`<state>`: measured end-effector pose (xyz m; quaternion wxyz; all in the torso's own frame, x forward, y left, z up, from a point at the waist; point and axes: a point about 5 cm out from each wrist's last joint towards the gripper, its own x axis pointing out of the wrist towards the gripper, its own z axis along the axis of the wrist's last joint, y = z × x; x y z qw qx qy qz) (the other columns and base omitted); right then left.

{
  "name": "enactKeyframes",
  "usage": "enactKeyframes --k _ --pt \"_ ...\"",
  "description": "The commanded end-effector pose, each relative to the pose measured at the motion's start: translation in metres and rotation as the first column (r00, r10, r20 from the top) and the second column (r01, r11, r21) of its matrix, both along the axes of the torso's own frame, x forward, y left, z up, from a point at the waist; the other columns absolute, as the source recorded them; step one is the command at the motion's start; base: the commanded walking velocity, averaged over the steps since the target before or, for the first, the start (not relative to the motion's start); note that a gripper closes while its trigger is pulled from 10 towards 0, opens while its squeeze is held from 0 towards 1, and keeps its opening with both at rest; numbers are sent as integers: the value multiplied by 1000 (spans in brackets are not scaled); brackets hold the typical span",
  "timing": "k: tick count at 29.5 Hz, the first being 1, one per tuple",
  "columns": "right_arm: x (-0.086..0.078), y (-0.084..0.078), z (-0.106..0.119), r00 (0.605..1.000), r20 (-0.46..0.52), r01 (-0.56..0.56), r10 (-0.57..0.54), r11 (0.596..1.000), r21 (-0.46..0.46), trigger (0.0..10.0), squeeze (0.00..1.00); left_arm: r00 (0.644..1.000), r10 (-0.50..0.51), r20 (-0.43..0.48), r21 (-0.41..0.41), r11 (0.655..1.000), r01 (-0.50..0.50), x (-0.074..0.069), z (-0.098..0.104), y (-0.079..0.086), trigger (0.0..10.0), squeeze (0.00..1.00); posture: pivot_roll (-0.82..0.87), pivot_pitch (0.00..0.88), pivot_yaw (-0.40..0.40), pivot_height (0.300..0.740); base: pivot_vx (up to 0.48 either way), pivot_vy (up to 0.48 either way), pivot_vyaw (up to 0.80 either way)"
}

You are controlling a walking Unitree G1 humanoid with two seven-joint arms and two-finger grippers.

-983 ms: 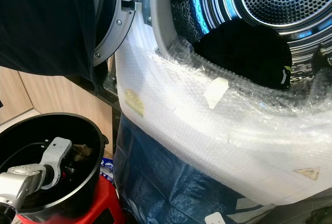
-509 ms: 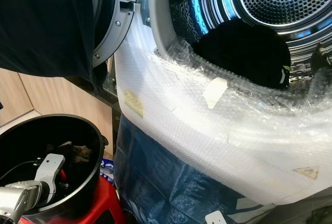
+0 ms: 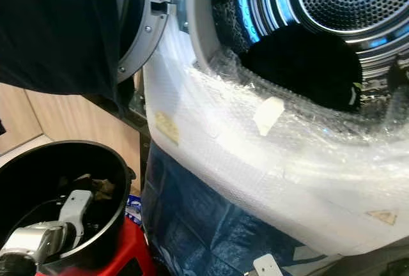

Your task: Clothes washing

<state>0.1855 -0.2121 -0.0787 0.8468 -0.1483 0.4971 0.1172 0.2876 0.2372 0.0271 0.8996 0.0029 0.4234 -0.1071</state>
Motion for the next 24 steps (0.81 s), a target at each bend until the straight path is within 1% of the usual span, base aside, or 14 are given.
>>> enactKeyframes --k 1,3,5,9,11,15,17,20,24 --pt "-5 -7 -1 1000 -15 -1 1 1000 -19 10000 0 998 -58 -15 -19 998 58 2 -5 -11 10000 0 89 38 -192 740 0 0 0" --pt "-5 -7 -1 1000 -16 0 0 1000 -19 10000 0 998 -66 -15 -19 998 65 3 -5 -12 10000 0 89 38 -192 740 0 0 0" --pt "-6 -7 -1 1000 -19 -1 1 1000 -19 10000 0 994 -107 -15 -32 994 107 6 -7 -18 10000 0 78 28 -189 740 0 0 0" --pt "-5 -5 -1 1000 -17 -16 16 1000 -22 10000 0 990 -143 -10 -69 987 142 8 -12 -32 10000 0 73 23 -187 740 0 0 0" --pt "-4 -5 -1 1000 -17 -18 18 1000 -21 10000 0 989 -145 -8 -77 986 144 8 -13 -35 10000 0 73 23 -187 740 0 0 0" --pt "-5 0 -2 999 -20 -39 38 999 -21 10000 0 986 -165 -12 -111 980 162 9 -18 -50 10000 0 81 13 -170 740 0 0 0" --pt "-6 4 -3 998 -24 -57 56 998 -20 10000 0 981 -193 -12 -124 974 190 9 -20 -59 10000 0 77 8 -167 740 0 0 0" --pt "-6 6 -4 997 -26 -74 74 997 -21 10000 0 980 -200 -13 -124 973 197 9 -21 -62 10000 0 75 4 -167 740 0 0 0" --pt "-7 8 -5 994 -33 -103 102 994 -25 10000 0 979 -204 -16 -131 971 200 8 -25 -72 10000 0 75 0 -166 740 0 0 0"
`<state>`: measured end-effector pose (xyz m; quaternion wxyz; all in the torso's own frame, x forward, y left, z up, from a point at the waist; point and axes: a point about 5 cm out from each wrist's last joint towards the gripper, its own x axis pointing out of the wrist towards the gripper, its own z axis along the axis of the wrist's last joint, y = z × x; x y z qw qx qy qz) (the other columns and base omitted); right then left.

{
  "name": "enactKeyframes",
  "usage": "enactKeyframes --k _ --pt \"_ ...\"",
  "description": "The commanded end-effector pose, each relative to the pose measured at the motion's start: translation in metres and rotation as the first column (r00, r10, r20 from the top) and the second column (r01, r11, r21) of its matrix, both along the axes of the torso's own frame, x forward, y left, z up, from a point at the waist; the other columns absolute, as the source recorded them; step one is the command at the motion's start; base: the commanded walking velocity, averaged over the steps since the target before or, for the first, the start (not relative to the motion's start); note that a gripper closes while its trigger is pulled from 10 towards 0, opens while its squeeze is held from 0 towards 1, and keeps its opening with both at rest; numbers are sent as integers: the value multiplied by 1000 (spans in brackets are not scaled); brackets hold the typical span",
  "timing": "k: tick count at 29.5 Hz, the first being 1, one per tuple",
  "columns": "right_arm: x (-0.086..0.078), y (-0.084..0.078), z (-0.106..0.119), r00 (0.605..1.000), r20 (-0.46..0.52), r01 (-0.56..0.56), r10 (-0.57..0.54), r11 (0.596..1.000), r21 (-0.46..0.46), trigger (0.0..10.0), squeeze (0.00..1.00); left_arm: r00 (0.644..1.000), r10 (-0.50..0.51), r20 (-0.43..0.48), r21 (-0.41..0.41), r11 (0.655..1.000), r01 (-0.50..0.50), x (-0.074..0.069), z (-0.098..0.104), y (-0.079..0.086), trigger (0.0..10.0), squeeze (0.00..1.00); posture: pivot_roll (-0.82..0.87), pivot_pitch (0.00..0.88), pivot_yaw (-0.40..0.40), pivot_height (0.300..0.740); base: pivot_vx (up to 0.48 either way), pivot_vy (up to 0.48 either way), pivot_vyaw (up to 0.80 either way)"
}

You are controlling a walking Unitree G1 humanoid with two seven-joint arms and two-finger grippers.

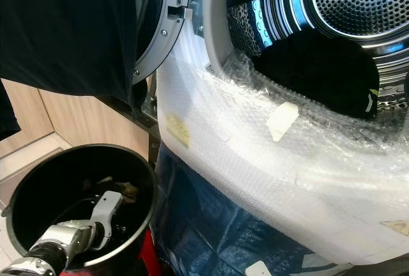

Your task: Clothes washing

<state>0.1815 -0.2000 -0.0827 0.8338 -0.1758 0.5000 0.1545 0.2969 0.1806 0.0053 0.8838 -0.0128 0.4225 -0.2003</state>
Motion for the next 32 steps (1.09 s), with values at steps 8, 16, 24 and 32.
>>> enactKeyframes --k 8,16,24,32 --pt "-5 -4 -2 1000 -13 -14 14 1000 -15 10000 0 999 -32 -21 -42 999 31 -3 -6 -19 0 0 73 0 -164 740 0 0 0" --pt "-3 -1 -1 1000 -4 -3 3 1000 -8 10000 0 1000 0 -13 -18 1000 0 -6 -7 -4 0 0 90 6 -165 740 0 0 0" --pt "-4 -2 -2 1000 -14 -13 13 1000 -8 10000 0 995 104 5 3 995 -104 -8 -6 15 0 0 109 24 -181 740 0 0 0" --pt "-1 -1 0 1000 -11 -20 20 1000 -6 10000 0 984 174 41 -12 985 -174 -5 1 25 0 0 116 33 -188 740 0 0 0"
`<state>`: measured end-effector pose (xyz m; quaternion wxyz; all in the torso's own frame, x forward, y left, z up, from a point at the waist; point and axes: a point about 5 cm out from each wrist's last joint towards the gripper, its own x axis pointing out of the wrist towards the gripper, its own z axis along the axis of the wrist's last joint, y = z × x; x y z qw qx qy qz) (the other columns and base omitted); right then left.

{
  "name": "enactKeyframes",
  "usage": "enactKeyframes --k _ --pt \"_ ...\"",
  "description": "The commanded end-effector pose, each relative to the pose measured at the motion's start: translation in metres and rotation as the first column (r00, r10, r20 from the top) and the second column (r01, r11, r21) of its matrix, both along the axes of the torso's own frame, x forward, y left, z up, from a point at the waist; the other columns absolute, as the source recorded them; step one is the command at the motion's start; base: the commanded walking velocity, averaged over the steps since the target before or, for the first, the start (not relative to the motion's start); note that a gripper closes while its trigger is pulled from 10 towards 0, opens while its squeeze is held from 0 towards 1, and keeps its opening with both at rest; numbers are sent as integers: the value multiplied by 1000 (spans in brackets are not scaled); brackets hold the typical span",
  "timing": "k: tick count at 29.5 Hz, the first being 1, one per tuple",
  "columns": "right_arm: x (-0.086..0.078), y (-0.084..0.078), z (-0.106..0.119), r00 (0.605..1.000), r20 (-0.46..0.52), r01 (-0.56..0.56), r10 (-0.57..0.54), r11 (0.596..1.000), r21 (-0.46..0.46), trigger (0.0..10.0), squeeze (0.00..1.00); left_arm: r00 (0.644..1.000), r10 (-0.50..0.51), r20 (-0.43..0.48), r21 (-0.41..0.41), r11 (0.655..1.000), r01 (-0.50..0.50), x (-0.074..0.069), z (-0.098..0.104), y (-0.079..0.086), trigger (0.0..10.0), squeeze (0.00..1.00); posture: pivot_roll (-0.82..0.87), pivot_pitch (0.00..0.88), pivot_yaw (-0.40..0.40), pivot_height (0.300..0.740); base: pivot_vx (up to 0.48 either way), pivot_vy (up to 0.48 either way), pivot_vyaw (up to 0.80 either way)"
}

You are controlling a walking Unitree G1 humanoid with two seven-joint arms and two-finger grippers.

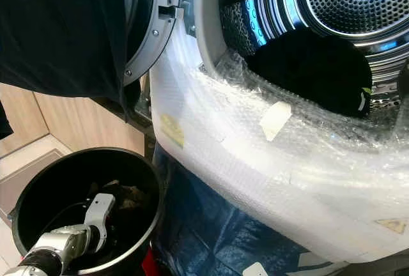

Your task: Clothes washing

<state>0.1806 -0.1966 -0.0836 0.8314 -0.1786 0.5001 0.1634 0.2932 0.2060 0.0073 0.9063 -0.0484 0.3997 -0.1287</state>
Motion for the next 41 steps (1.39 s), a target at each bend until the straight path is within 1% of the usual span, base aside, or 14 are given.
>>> enactKeyframes --k 1,10,13,15,18,20,23,24,25,27,33,38,39,41 --pt "0 -4 1 1000 -5 -2 2 1000 -9 10000 0 1000 10 -1 2 1000 -10 -1 -1 -1 0 0 116 33 -188 740 0 0 0" --pt "1 -4 1 1000 -6 -10 10 1000 -10 10000 0 1000 19 10 -5 1000 -19 -1 1 -2 0 0 121 21 -187 740 0 0 0" --pt "1 -4 1 1000 -5 -9 9 1000 -10 10000 0 997 39 65 -19 999 -38 4 9 1 0 0 118 14 -184 740 0 0 0" --pt "0 -5 1 1000 -5 -6 6 1000 -11 10000 0 986 65 151 -89 995 -52 13 27 1 0 0 118 14 -184 740 0 0 0" --pt "0 -5 1 1000 -5 -4 4 1000 -11 10000 0 978 60 200 -111 993 -39 15 38 1 0 0 118 14 -184 740 0 0 0" --pt "0 -5 1 1000 -4 1 -1 1000 -9 10000 0 951 45 306 -154 988 3 16 67 1 0 0 123 28 -186 740 0 0 0" --pt "0 -5 1 1000 -4 3 -3 1000 -8 10000 0 931 20 365 -159 986 41 13 84 1 0 0 128 37 -189 740 0 0 0" --pt "0 -4 1 1000 -5 4 -4 1000 -6 10000 0 914 -10 407 -153 985 79 9 97 0 0 0 135 41 -193 740 0 0 0" --pt "0 -4 1 1000 -5 4 -4 1000 -6 10000 0 914 -10 407 -153 985 79 9 97 0 0 0 135 41 -193 740 0 0 0" --pt "0 -4 1 1000 -6 2 -2 1000 -4 10000 0 894 -40 446 -141 983 115 2 112 -2 0 0 137 43 -194 740 0 0 0" --pt "1 -3 1 1000 -4 3 -3 1000 -1 10000 0 880 -79 469 -114 982 150 -13 130 -6 0 0 145 47 -189 740 0 0 0" --pt "1 -3 1 1000 -4 3 -3 1000 -1 10000 0 883 -77 462 -114 983 146 -16 133 -7 0 0 145 47 -189 740 0 0 0" --pt "2 -1 1 1000 -3 -4 4 1000 -2 10000 0 812 -151 564 -95 965 245 -18 160 -19 0 0 154 33 -181 740 0 0 0" --pt "2 -1 1 1000 -3 -7 7 1000 -2 10000 0 768 -193 611 -73 952 297 -20 175 -26 0 0 154 33 -181 740 0 0 0"
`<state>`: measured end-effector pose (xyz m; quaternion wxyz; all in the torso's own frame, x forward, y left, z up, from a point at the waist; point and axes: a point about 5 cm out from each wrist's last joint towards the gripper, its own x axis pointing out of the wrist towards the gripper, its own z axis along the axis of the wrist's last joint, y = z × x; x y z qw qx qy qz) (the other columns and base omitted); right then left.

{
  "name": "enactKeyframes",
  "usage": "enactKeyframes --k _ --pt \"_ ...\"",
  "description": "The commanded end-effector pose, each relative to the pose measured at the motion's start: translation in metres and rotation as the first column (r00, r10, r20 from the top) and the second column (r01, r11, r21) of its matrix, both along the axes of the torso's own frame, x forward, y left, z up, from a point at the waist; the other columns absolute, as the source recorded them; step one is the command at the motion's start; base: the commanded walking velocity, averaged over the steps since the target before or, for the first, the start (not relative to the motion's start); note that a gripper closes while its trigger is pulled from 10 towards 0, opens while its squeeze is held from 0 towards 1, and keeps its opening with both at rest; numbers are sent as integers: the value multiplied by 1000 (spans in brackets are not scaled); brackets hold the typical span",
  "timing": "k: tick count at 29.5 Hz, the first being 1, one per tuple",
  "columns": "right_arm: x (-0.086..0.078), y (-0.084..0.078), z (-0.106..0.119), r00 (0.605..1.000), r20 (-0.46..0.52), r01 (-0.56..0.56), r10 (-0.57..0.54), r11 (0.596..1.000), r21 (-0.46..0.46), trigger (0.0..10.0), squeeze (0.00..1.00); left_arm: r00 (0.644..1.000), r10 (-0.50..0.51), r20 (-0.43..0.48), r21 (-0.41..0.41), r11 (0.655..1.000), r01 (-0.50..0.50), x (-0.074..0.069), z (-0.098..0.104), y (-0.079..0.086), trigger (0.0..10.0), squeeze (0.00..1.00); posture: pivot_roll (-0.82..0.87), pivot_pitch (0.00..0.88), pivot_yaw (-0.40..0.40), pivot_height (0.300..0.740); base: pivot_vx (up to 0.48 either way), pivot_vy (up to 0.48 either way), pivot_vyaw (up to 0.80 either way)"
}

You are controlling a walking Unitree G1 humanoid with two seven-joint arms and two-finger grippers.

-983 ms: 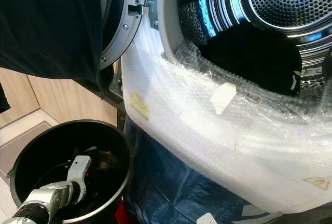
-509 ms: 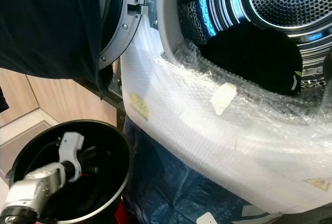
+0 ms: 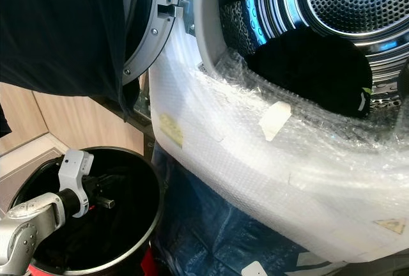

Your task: Clothes washing

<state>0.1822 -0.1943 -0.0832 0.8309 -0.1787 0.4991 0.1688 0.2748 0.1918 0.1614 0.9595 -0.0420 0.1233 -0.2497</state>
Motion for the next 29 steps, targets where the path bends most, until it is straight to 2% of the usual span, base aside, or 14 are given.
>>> enactKeyframes --k 1,5,8,10,13,15,16,19,21,25,27,29 --pt "1 -2 1 1000 -2 2 -2 1000 -6 10000 0 991 -89 99 11 996 89 -2 25 -13 0 0 157 26 -179 740 0 0 0" --pt "1 0 0 1000 0 2 -2 1000 -3 10000 0 963 -149 222 31 989 146 -4 57 -20 0 0 165 8 -172 740 0 0 0" --pt "1 0 0 1000 0 1 -1 1000 -2 10000 0 953 -164 256 33 986 161 -6 67 -20 0 0 165 8 -172 740 0 0 0" --pt "1 2 0 1000 -1 -1 1 1000 1 10000 0 929 -213 304 48 977 208 -12 77 -23 0 0 171 0 -170 740 0 0 0" --pt "2 3 0 1000 0 -2 2 1000 2 10000 0 915 -226 334 38 973 227 -13 84 -24 0 0 180 0 -171 740 0 0 0" --pt "5 4 1 1000 8 2 -2 1000 5 10000 0 877 -298 377 22 949 314 -17 94 -31 0 0 186 11 -178 740 0 0 0" --pt "5 4 2 1000 12 2 -2 1000 7 10000 0 870 -316 378 23 943 332 -18 95 -34 0 0 186 12 -178 740 0 0 0" --pt "7 6 2 1000 15 1 -1 1000 8 10000 0 872 -348 345 74 936 344 -10 92 -49 0 0 188 12 -173 740 0 0 0" --pt "7 6 2 1000 16 0 0 1000 9 10000 0 859 -368 356 74 927 367 -9 94 -54 0 0 186 8 -172 740 0 0 0" --pt "8 9 2 1000 18 6 -7 1000 17 10000 0 791 -436 429 75 890 449 -6 117 -72 0 0 190 0 -163 740 0 0 0" --pt "9 10 3 1000 22 18 -18 1000 24 10000 0 788 -428 443 76 894 442 2 124 -76 0 0 193 0 -157 740 0 0 0" --pt "10 11 3 1000 24 18 -18 1000 22 10000 0 800 -415 434 83 902 424 11 128 -81 0 0 192 0 -151 740 0 0 0"
